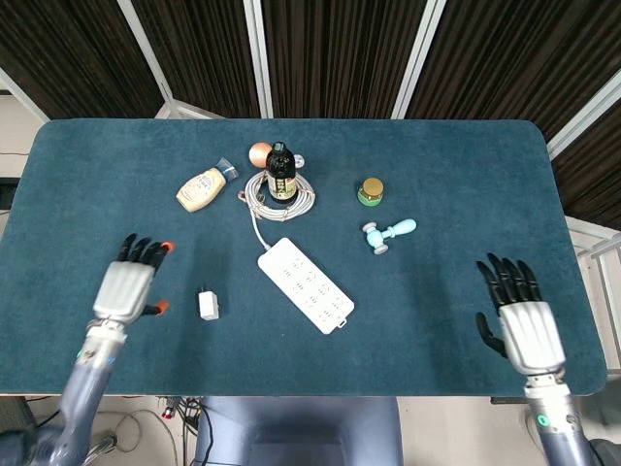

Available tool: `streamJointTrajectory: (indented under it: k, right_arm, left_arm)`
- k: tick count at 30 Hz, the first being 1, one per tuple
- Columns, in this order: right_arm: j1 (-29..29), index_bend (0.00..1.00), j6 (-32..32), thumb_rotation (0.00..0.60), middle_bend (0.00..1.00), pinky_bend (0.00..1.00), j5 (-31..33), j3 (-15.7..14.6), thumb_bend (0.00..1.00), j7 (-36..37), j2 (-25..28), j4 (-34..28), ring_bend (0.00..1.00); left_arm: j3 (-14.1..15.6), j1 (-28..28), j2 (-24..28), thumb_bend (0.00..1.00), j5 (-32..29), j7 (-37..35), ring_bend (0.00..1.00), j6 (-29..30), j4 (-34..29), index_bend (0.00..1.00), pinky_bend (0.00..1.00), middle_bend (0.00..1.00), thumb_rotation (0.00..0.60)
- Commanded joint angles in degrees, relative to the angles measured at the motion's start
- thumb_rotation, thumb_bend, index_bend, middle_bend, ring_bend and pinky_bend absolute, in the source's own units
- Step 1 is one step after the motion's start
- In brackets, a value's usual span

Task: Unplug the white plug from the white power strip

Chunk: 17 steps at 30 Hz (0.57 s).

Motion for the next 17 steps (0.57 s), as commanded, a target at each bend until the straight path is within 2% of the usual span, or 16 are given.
streamJointTrajectory:
  k: [1, 4, 8, 13, 17]
  right_arm:
    - [-3.03, 0.00, 2.97, 0.600, 0.00, 0.00, -0.77, -1.01, 0.45, 4.24, 2.21, 2.78, 0.00]
    - [-4.62, 0.00, 4.28, 0.600, 0.00, 0.00, -0.49, -1.07, 0.38, 6.74, 3.46, 4.29, 0.00]
    - [-6.11, 0.00, 5.35, 0.600, 0.00, 0.00, -0.28, -0.93, 0.29, 8.76, 4.98, 5.68, 0.00]
    - [-7.95, 0.00, 7.39, 0.600, 0.00, 0.00, 0.51, -0.06, 0.26, 9.87, 5.76, 7.82, 0.00]
    - [-8.62, 0.00, 7.25, 0.600, 0.00, 0.00, 2.44, 1.34, 0.26, 13.22, 6.25, 10.34, 0.00]
  left_arm:
    - [4.35, 5.43, 3.77, 0.05, 6.17, -4.71, 0.03, 4.95, -2.02, 0.11, 0.00, 0.12, 0.600]
    - [6.29, 8.59, 5.46, 0.04, 9.61, -5.99, 0.01, 8.10, -1.34, 0.07, 0.00, 0.07, 0.600]
    - [7.32, 11.92, 7.20, 0.02, 12.59, -7.84, 0.00, 11.32, -0.72, 0.03, 0.00, 0.03, 0.600]
    - [7.70, 14.92, 8.83, 0.01, 14.94, -9.91, 0.00, 13.68, 1.96, 0.00, 0.00, 0.02, 0.600]
    - [6.21, 16.40, 9.87, 0.01, 14.17, -13.30, 0.00, 13.89, 4.13, 0.00, 0.00, 0.02, 0.600]
